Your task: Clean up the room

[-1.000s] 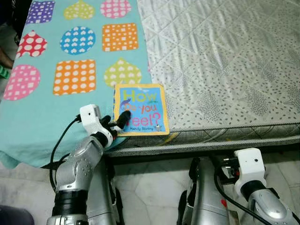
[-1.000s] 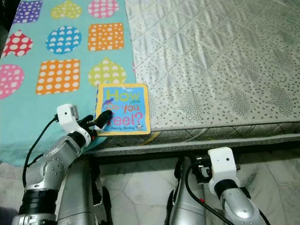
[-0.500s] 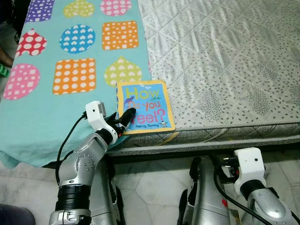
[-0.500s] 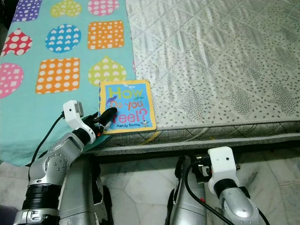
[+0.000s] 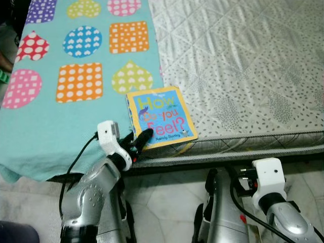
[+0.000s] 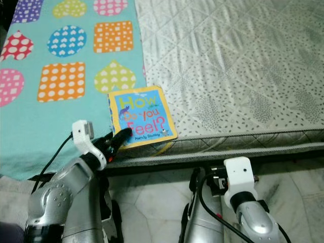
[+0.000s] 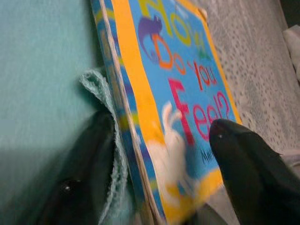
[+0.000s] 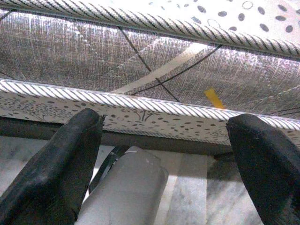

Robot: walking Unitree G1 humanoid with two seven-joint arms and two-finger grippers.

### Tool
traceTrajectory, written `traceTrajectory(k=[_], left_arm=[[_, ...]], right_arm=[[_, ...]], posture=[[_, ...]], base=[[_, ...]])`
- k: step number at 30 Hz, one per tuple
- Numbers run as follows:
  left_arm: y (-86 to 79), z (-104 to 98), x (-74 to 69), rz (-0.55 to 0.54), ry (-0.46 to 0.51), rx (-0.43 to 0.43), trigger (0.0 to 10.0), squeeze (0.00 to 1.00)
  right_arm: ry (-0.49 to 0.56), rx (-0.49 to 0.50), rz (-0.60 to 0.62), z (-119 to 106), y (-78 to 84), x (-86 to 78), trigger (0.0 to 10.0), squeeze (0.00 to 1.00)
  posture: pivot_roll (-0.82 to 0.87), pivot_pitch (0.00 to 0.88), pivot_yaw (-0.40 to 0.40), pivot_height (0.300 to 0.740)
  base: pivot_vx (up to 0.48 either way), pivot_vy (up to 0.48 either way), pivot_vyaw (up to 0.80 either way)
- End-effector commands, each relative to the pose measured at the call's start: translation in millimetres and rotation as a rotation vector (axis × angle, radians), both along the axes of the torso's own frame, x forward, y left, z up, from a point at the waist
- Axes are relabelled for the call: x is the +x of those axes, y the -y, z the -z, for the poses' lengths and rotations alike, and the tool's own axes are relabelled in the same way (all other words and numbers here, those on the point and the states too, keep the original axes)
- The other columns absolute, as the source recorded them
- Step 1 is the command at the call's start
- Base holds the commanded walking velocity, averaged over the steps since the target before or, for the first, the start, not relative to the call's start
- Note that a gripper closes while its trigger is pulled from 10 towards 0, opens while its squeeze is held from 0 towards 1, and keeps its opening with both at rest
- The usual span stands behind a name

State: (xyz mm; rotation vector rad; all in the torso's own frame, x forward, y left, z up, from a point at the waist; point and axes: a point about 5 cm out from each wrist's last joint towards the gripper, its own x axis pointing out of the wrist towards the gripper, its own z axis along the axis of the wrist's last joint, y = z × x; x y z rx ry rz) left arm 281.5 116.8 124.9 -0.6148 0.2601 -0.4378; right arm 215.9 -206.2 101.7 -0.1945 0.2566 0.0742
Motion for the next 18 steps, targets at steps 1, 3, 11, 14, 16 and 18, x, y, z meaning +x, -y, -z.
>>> traceTrajectory(k=[1,3,11,14,16,18], left_arm=[[2.2,9.7,-10.4,0.032,-0.054,0.013,10.0,1.0],[1.5,8.7,-14.6,0.034,-0.058,0.028,10.0,1.0],[-0.5,3.3,-43.0,0.135,-0.039,0.092,10.0,0.76],[-4.6,2.9,-48.9,0.092,-0.01,0.136,10.0,0.77],[-9.1,-2.9,-52.0,0.017,0.027,0.147,10.0,0.83],[-10.1,-6.3,-53.0,-0.006,0.039,0.133,10.0,0.82]], right_arm=[[-0.025,-0.004,0.012,4.8,1.8,-5.0,10.0,0.0],[-0.023,-0.004,0.011,4.5,1.7,-4.3,10.0,0.0],[-0.019,-0.008,0.009,3.8,3.6,-2.2,10.0,0.0],[-0.019,-0.008,0.01,3.8,4.3,-2.0,10.0,0.0],[-0.019,-0.008,0.009,3.9,4.5,-1.8,10.0,0.0],[-0.019,-0.008,0.009,3.9,4.4,-1.7,10.0,0.0]], posture=[[-0.17,0.386,0.01,0.524],[-0.17,0.385,0.01,0.524],[-0.17,0.378,0.01,0.524],[-0.17,0.378,0.011,0.524],[-0.17,0.378,0.011,0.524],[-0.17,0.378,0.011,0.524]], base=[[0.0,0.0,0.0],[0.0,0.0,0.0],[0.0,0.0,0.0],[0.0,0.0,0.0],[0.0,0.0,0.0],[0.0,0.0,0.0]])
